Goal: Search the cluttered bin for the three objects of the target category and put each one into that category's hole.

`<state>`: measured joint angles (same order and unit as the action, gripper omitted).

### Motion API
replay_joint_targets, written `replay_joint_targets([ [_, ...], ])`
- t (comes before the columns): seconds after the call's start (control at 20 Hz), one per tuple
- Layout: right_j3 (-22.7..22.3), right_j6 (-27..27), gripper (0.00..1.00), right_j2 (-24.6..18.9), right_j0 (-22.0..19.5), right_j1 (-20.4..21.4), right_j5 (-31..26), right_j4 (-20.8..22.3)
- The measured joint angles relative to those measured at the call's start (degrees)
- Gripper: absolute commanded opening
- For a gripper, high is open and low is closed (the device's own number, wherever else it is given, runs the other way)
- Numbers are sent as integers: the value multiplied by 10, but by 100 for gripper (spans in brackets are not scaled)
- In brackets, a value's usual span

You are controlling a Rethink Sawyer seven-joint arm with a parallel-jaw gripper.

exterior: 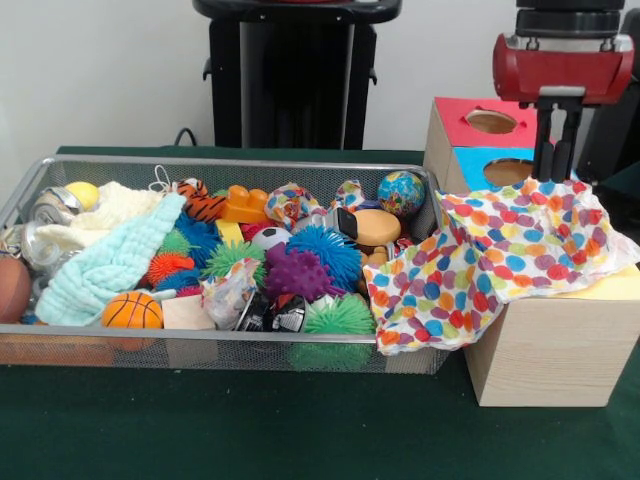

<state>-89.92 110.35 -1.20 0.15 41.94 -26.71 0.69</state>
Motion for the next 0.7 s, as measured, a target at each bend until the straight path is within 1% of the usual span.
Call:
replay_joint_targets([
  [0.25, -4, 0, 0, -7, -5, -18, 6, 1],
  [0.7, -11, 0, 0, -12, -4, -35, 19, 2],
])
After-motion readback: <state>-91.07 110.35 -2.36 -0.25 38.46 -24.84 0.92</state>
